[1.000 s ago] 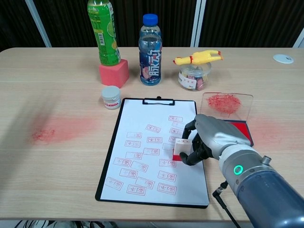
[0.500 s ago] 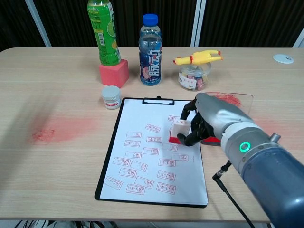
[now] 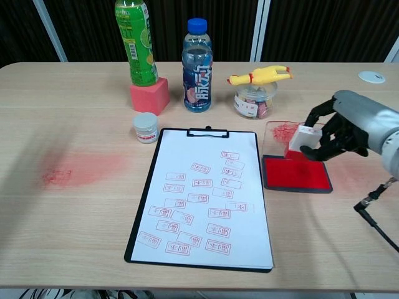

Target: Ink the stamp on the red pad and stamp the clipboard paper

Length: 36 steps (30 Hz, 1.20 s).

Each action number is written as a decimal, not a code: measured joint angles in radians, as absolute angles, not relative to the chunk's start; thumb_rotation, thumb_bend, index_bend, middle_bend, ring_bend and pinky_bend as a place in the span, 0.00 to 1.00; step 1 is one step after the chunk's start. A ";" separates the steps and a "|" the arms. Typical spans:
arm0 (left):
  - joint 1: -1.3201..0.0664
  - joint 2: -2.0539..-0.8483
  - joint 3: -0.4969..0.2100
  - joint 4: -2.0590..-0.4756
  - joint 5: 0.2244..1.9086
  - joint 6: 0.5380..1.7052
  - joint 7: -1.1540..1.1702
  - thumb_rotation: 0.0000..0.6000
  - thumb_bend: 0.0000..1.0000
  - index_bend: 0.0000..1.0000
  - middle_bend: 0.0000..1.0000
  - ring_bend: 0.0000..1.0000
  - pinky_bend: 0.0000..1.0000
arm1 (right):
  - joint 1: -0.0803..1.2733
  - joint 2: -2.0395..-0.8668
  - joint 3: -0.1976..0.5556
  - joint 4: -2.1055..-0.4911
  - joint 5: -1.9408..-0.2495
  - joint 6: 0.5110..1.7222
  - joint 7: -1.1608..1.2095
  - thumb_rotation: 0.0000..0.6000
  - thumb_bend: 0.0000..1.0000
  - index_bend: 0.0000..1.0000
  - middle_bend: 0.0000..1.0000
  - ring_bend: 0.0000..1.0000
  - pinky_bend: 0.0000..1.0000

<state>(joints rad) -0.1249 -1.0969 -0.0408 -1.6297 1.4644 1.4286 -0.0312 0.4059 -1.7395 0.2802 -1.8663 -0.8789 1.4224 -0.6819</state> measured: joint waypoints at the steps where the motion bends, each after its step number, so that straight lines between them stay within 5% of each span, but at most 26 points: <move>1: -0.124 -1.098 -0.041 -1.629 1.465 1.430 -0.029 1.00 0.04 0.00 0.00 0.00 0.00 | 0.398 -1.722 0.276 -1.870 -0.879 1.419 -0.666 1.00 0.59 0.98 0.82 0.89 0.87; 25: -0.115 -1.113 -0.050 -1.627 1.450 1.446 0.004 1.00 0.04 0.00 0.00 0.00 0.00 | 0.333 -1.621 0.235 -1.756 -0.829 1.346 -0.469 1.00 0.56 0.98 0.81 0.88 0.87; 36: -0.115 -1.113 -0.051 -1.629 1.447 1.441 0.007 1.00 0.04 0.00 0.00 0.00 0.00 | 0.334 -1.630 0.245 -1.683 -0.780 1.317 -0.445 1.00 0.44 0.98 0.75 0.86 0.87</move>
